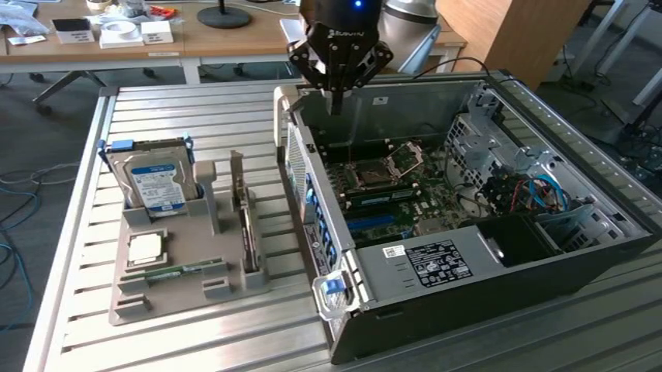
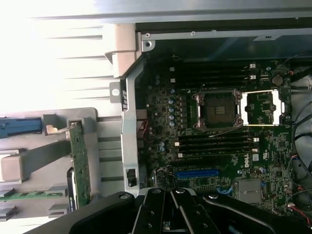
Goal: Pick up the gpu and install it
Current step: 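Reach for the gpu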
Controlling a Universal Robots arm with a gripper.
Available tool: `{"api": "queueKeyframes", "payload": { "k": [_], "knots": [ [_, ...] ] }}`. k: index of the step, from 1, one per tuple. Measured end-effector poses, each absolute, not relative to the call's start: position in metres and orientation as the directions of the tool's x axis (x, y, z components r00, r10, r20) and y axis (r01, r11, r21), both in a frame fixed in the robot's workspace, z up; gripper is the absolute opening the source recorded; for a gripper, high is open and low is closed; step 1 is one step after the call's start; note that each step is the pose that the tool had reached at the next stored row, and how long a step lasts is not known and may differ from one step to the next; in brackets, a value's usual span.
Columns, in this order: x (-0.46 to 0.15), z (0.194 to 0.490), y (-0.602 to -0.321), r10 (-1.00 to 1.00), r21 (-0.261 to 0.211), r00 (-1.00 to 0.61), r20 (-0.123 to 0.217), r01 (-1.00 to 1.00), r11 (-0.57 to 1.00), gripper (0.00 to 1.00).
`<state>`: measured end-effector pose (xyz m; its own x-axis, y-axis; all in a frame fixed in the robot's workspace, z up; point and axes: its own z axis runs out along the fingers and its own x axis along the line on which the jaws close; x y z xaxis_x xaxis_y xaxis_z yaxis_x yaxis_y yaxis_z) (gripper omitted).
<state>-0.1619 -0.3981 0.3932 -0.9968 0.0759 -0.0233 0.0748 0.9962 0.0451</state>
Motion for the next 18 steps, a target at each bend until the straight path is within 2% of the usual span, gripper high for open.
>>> {"api": "queueKeyframes", "payload": {
  "k": [18],
  "knots": [
    [-0.191,0.393,-0.396,0.076,0.045,-0.997,-0.023,0.075,0.996,0.11]
  ]
}}
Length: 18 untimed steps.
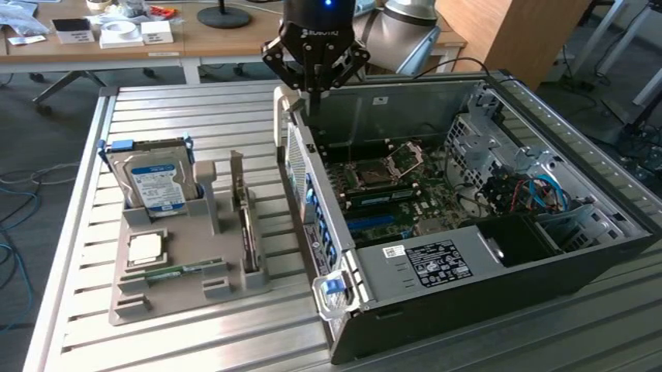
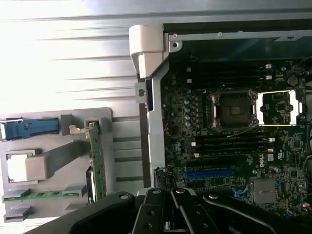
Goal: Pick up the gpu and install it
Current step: 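Reach for the gpu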
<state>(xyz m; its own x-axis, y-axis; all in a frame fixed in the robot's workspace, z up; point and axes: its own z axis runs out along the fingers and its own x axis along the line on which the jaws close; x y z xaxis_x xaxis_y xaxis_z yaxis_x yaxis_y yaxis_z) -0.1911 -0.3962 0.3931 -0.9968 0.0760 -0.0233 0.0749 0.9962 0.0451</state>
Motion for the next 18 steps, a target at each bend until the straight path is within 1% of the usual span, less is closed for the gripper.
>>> {"api": "queueKeyframes", "payload": {
  "k": [18],
  "knots": [
    [-0.214,0.393,-0.394,0.076,0.045,-0.997,-0.023,0.075,0.996,0.11]
  ]
}}
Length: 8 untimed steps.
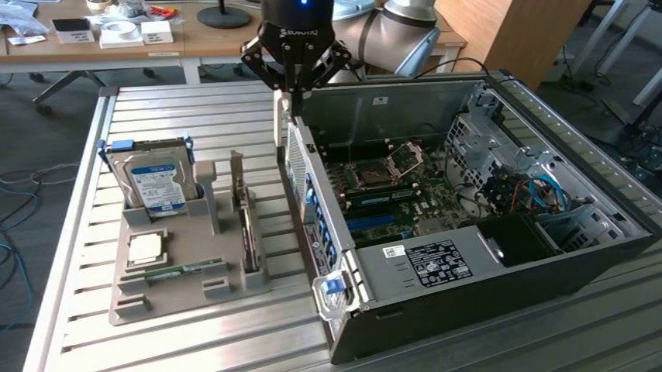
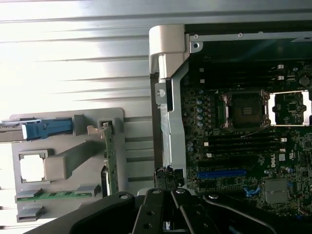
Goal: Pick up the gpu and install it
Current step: 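Reach for the gpu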
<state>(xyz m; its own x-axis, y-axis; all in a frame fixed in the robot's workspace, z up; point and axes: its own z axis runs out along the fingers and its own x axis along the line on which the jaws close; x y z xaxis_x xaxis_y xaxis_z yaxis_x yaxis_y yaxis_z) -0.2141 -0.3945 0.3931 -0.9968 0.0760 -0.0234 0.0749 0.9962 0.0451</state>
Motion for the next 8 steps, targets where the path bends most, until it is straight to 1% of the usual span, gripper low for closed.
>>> {"api": "queueKeyframes", "payload": {
  "k": [8],
  "knots": [
    [-0.229,0.393,-0.393,0.076,0.045,-0.997,-0.023,0.075,0.996,0.11]
  ]
}}
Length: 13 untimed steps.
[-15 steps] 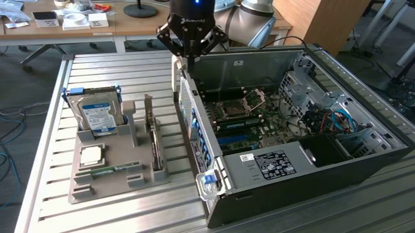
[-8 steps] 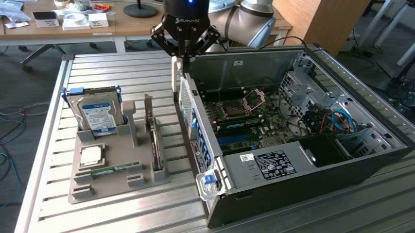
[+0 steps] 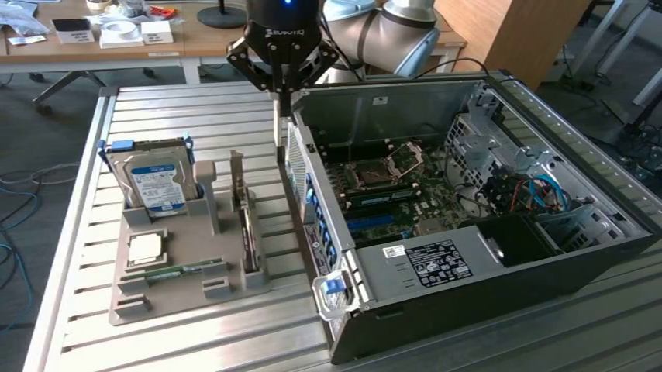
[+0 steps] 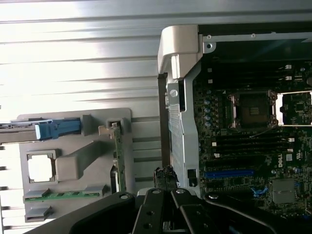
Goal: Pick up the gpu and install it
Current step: 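Reach for the gpu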
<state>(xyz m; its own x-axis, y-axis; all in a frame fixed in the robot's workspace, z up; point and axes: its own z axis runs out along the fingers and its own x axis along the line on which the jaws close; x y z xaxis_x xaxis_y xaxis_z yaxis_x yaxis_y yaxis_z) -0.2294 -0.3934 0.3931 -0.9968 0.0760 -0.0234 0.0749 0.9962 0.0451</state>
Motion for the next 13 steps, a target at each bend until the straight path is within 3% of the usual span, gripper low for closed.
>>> {"api": "queueKeyframes", "payload": {
  "k": [13],
  "knots": [
    [-0.257,0.393,-0.39,0.077,0.045,-0.997,-0.024,0.076,0.996,0.11]
  ]
}}
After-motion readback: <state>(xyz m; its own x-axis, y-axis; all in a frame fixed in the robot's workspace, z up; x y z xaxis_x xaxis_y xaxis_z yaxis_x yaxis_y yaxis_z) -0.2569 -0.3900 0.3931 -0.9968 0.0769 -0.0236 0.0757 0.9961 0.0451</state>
